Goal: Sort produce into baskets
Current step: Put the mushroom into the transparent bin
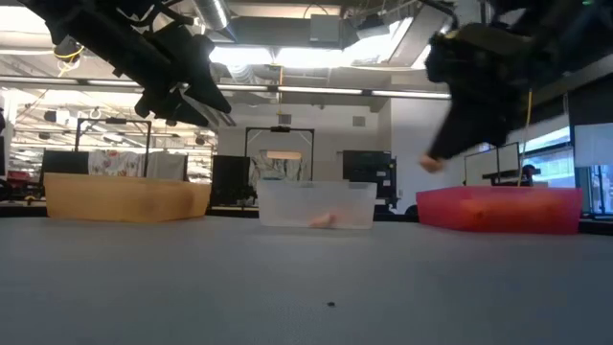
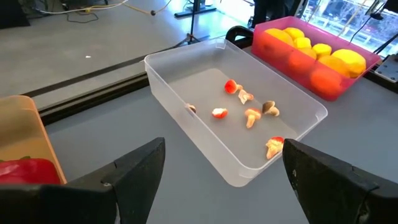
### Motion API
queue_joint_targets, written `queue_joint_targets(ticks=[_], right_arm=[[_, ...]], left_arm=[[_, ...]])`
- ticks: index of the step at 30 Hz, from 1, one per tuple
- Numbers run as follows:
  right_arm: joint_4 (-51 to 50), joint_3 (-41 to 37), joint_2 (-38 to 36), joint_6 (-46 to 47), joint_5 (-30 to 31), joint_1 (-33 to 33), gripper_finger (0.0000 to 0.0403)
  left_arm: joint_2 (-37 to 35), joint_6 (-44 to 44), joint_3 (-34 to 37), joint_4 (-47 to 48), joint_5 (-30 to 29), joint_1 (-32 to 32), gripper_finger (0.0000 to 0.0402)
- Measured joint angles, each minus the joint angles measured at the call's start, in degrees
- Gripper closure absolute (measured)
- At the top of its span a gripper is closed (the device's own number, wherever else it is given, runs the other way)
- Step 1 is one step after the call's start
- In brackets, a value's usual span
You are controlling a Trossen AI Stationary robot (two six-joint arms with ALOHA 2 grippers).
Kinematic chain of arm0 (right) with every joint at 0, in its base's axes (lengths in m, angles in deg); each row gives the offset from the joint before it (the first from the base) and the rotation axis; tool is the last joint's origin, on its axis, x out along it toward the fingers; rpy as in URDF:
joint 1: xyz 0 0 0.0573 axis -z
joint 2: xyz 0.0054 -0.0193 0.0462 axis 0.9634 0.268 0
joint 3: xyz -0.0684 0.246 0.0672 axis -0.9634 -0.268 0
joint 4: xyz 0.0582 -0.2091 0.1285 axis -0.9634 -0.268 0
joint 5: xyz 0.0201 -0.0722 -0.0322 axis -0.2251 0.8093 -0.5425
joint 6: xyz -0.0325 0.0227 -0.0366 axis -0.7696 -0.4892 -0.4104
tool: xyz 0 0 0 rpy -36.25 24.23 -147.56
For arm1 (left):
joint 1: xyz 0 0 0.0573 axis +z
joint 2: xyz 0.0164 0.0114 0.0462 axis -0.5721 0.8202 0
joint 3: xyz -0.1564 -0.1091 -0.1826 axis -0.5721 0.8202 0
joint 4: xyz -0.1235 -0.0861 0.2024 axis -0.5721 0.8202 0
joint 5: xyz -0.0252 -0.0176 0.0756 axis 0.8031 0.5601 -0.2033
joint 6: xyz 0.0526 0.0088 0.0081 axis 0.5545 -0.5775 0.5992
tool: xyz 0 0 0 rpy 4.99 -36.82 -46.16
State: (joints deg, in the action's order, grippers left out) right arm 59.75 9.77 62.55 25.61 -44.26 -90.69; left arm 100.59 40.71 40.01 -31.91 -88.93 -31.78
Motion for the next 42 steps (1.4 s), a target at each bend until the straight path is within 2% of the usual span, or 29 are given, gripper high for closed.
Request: queue_joint_targets(ticks=[14,23,28,31,37,42], right_arm=[[17.1,0.0,0.1,-15.4,0.2,13.8,0.0363],[28.0,0.1,3.1,-23.8,8.0,22.7,0.0363],[31.5,0.1,6.4,-23.8,7.9,27.1,0.0357],[31.7,0.1,7.5,-23.8,6.6,28.4,0.0326],[30.2,0.0,6.9,-28.2,4.9,28.2,0.0232],[27.4,0.0,3.3,-29.2,-4.6,28.0,0.0192]], left_arm=[[0.0,-0.1,0.0,0.0,0.0,0.0,0.0084],[0.0,-0.3,0.0,0.0,0.0,0.0,0.0084],[0.0,-0.2,0.0,0.0,0.0,0.0,0.0084],[0.0,-0.1,0.0,0.0,0.0,0.0,0.0084],[0.0,-0.1,0.0,0.0,0.0,0.0,0.0084],[0.0,-0.1,0.0,0.0,0.0,0.0,0.0084]])
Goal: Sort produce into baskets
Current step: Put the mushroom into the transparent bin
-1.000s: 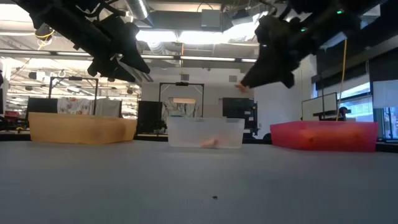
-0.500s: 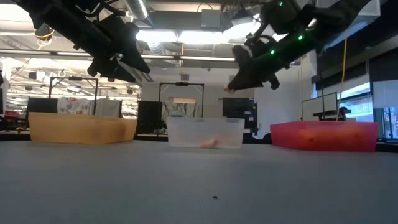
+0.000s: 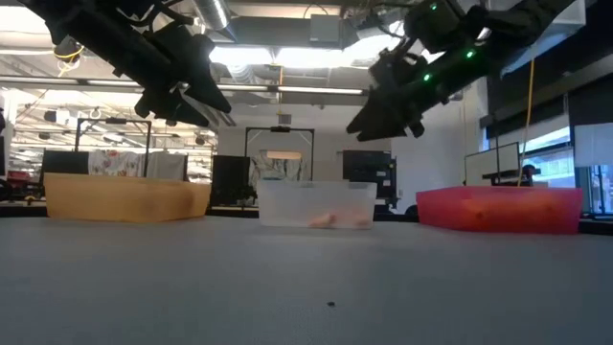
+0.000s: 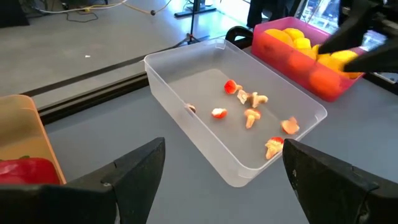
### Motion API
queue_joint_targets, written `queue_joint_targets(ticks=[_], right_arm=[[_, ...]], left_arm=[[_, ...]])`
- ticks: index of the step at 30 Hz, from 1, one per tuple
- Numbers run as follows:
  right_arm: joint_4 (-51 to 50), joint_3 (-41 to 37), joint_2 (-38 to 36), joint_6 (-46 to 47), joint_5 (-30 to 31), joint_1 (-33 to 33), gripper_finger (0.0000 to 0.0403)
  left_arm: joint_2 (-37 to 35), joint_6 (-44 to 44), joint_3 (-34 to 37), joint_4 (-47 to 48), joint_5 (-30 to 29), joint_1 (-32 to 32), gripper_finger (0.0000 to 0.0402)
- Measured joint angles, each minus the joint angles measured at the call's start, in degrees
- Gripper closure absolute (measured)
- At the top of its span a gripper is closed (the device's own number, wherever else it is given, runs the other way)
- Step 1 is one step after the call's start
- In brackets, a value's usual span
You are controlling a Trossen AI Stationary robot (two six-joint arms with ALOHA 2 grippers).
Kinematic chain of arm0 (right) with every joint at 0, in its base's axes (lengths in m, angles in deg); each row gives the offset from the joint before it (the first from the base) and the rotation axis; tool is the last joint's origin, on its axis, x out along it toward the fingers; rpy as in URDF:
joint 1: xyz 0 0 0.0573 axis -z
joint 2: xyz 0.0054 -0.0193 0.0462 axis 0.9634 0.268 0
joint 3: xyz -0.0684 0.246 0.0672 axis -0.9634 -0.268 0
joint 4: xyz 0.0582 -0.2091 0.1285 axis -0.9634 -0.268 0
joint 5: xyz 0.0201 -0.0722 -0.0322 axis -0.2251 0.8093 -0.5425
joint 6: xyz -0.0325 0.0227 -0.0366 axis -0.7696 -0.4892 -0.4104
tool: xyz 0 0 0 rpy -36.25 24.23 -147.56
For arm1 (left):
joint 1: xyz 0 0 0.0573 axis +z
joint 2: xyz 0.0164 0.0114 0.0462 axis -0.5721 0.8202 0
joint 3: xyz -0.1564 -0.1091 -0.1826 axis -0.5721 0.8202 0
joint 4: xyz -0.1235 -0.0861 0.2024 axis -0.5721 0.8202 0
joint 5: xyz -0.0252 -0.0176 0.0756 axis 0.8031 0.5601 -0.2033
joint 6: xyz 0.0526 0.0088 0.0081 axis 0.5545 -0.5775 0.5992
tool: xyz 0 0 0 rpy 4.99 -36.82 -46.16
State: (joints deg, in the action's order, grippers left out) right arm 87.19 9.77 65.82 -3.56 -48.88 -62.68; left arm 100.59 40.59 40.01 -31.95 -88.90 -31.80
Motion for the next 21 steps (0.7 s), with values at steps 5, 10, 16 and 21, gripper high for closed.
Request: queue_joint_targets(ticks=[5,10,16,21], right_arm=[[-10.8,0.0,-5.9,2.4,-8.4,-4.4,0.0190],[-20.6,0.0,-10.7,5.8,-12.0,-13.1,0.0203],[-26.4,0.0,-11.9,15.1,-12.1,-24.9,0.0218],[-29.4,0.0,-11.2,25.3,-12.1,-33.9,0.0225]], left_arm=[[0.0,-0.2,0.0,0.0,0.0,0.0,0.0084],[0.0,-0.2,0.0,0.0,0.0,0.0,0.0084],[0.0,-0.2,0.0,0.0,0.0,0.0,0.0084],[0.0,-0.3,0.0,0.0,0.0,0.0,0.0084]])
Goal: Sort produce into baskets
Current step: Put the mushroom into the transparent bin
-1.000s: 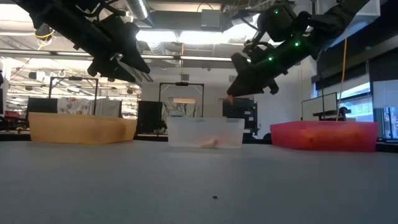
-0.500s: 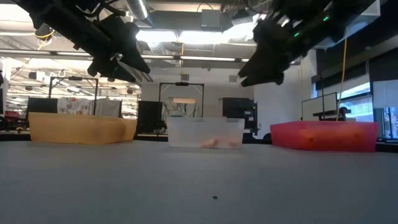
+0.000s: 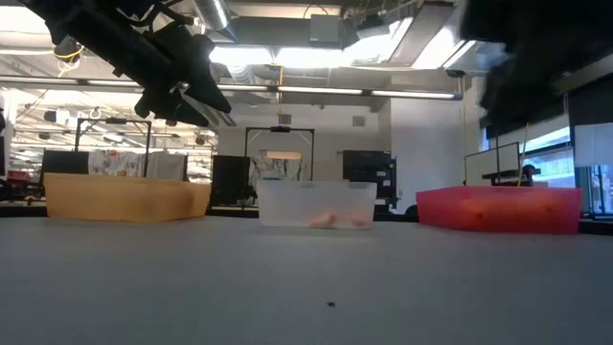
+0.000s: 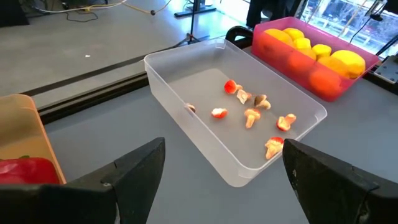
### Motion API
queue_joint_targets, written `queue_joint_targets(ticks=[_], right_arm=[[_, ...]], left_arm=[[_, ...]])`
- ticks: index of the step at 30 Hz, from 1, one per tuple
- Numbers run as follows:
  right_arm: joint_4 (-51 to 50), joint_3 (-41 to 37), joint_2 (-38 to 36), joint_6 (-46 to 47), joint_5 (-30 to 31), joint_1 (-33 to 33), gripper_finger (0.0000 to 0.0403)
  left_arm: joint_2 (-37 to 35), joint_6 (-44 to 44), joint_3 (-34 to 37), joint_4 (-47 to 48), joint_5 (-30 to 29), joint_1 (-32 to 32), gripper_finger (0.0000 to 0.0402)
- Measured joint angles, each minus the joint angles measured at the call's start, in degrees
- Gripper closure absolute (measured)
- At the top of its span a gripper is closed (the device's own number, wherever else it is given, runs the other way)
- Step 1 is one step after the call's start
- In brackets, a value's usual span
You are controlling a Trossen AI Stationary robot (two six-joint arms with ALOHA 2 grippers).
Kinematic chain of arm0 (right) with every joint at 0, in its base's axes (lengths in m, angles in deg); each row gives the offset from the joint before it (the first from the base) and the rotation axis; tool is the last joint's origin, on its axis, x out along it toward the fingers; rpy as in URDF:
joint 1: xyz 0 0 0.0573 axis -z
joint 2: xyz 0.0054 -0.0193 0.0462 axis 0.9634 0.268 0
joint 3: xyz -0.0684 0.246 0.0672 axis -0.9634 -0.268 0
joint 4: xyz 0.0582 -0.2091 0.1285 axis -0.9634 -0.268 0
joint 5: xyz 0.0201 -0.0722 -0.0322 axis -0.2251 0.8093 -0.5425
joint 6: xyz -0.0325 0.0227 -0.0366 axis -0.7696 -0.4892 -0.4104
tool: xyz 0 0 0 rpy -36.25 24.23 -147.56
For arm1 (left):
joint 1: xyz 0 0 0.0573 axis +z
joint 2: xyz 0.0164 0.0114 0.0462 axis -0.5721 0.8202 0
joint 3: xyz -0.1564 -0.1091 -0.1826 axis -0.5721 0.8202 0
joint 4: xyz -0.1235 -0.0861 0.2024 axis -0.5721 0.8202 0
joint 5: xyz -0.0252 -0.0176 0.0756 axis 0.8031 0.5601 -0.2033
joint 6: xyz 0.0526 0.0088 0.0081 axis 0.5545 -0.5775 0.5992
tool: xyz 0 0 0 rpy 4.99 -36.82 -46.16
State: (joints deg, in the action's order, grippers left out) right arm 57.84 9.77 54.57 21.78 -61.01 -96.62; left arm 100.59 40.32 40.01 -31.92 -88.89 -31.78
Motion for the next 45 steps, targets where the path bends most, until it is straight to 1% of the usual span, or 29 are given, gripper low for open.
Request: queue_joint_targets(ticks=[4,9,15,18,23,26,29,35,39,42,45], right_arm=[[-2.6,0.0,0.3,11.2,0.6,-6.8,0.0226],[-5.4,0.0,1.2,27.4,0.7,-15.2,0.0226],[-6.0,0.0,3.8,44.5,2.6,-24.0,0.0227],[-7.4,0.0,5.5,52.1,1.4,-27.3,0.0227],[-13.0,0.0,8.7,62.0,-2.9,-30.9,0.0227],[-13.8,0.0,11.0,65.0,-6.3,-32.2,0.0227],[-12.0,0.0,13.1,65.7,-8.3,-32.3,0.0227],[-8.0,0.0,16.3,65.7,-9.2,-32.2,0.0227],[-7.7,0.0,18.0,65.7,-9.2,-32.2,0.0228],[-6.9,-0.4,18.5,65.6,-9.5,-31.7,0.0245],[-6.2,-1.1,18.5,65.5,-9.9,-31.7,0.0279]], left_arm=[[0.0,0.0,0.0,0.0,0.0,0.0,0.0084],[0.0,-0.1,0.0,0.0,0.0,0.0,0.0084],[0.0,-0.1,0.0,0.0,0.0,0.0,0.0084],[0.0,-0.1,0.0,0.0,0.0,0.0,0.0084],[0.0,0.3,0.0,0.0,0.0,0.0,0.0084],[0.0,0.3,0.0,0.1,0.0,0.0,0.0084],[0.0,0.3,0.0,0.0,0.0,0.0,0.0084],[0.0,0.3,0.0,0.0,0.0,0.0,0.0084],[0.0,0.3,0.0,0.0,0.0,0.0,0.0084],[0.0,0.3,0.0,0.0,0.0,0.0,0.0084],[0.0,0.3,0.0,0.0,0.0,0.0,0.0084]])
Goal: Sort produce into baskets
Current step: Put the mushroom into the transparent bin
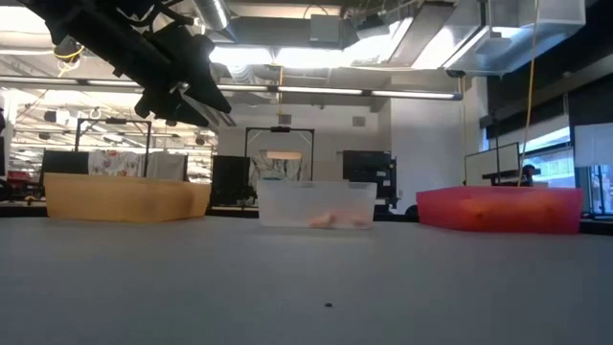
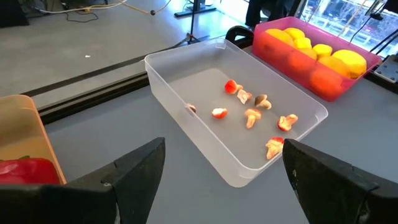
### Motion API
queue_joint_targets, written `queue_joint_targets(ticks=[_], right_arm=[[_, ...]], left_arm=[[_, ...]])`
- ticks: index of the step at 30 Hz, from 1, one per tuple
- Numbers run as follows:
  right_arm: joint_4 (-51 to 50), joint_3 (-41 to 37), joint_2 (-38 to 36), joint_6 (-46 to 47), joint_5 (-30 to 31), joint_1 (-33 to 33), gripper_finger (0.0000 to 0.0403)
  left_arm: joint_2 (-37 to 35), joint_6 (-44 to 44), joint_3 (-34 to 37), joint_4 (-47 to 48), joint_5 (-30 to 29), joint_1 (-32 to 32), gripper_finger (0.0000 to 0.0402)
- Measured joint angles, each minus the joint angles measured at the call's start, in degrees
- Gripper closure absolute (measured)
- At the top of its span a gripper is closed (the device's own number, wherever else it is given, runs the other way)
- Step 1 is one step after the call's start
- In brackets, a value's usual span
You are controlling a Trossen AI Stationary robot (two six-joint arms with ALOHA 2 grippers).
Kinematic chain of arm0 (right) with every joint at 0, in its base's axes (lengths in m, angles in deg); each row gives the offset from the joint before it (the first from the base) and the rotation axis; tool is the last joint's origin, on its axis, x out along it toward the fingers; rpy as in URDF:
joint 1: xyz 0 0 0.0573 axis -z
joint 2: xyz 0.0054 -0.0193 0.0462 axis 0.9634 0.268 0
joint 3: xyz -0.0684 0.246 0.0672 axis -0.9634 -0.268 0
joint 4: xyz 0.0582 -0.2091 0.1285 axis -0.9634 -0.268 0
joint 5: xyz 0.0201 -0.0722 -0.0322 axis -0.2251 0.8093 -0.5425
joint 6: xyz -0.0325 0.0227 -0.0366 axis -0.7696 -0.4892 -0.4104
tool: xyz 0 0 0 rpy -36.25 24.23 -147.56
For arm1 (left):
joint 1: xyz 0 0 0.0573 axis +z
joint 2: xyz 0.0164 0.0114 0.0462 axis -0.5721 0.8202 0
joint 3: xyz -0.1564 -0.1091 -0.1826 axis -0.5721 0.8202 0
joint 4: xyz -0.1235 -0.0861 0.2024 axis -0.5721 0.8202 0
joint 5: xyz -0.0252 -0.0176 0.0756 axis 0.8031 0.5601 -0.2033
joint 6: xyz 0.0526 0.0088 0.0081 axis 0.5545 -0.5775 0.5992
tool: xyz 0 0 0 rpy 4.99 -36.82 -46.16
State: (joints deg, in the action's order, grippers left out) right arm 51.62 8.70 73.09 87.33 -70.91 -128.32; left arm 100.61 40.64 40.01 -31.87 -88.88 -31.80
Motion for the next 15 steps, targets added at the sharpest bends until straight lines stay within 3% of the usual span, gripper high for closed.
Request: queue_joint_targets(ticks=[8,15], right_arm=[[-0.4,0.2,-0.3,-6.2,0.1,0.7,0.0379],[-1.7,5.1,-1.6,-17.3,10.2,2.9,0.0381]], left_arm=[[0.0,-0.1,0.0,0.0,0.0,0.0,0.0084],[0.0,-0.3,0.0,0.0,0.0,0.0,0.0084]])
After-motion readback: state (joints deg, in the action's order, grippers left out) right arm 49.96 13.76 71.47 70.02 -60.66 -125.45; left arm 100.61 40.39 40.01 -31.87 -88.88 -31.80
